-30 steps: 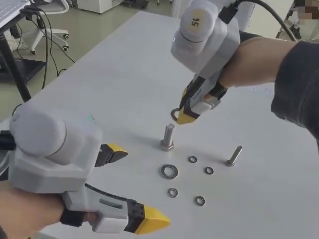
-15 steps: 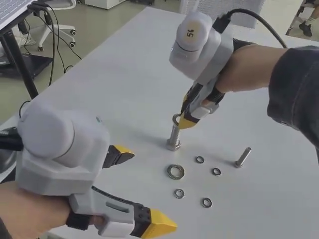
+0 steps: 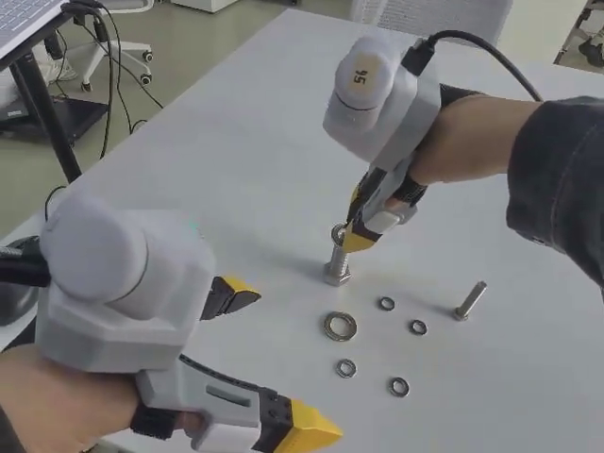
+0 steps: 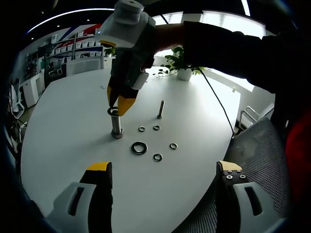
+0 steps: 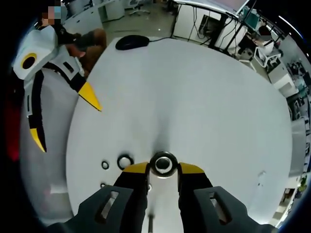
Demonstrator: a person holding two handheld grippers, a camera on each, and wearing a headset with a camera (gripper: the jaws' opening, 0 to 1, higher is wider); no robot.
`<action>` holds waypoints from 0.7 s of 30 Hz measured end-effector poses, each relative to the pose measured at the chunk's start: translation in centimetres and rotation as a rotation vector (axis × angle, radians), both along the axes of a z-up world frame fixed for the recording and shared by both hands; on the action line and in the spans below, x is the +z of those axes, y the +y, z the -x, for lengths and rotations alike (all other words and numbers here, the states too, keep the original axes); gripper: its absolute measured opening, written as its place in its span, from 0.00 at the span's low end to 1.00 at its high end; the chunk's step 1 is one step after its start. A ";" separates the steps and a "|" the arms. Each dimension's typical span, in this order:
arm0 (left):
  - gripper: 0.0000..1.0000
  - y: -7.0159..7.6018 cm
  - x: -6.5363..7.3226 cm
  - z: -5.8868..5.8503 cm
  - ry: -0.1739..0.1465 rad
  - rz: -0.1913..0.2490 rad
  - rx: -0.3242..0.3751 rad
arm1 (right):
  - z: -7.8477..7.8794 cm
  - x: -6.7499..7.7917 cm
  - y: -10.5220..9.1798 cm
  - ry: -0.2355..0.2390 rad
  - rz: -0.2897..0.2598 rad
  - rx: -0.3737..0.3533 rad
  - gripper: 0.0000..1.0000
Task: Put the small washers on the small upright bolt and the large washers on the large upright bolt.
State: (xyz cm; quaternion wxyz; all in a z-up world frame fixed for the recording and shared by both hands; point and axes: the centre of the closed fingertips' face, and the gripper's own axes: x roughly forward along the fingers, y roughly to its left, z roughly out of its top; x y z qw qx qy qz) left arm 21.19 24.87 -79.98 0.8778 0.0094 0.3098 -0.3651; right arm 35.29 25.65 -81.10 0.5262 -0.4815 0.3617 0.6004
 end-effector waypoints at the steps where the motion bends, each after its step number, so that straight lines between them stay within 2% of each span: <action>1: 0.88 0.0 0.0 0.0 0.000 0.000 0.000 | 0.1 -0.1 0.0 0.004 0.002 0.001 0.23; 21: 0.88 -0.2 0.0 -0.1 0.003 0.003 0.000 | 0.2 -2.5 0.2 0.028 0.036 0.002 0.23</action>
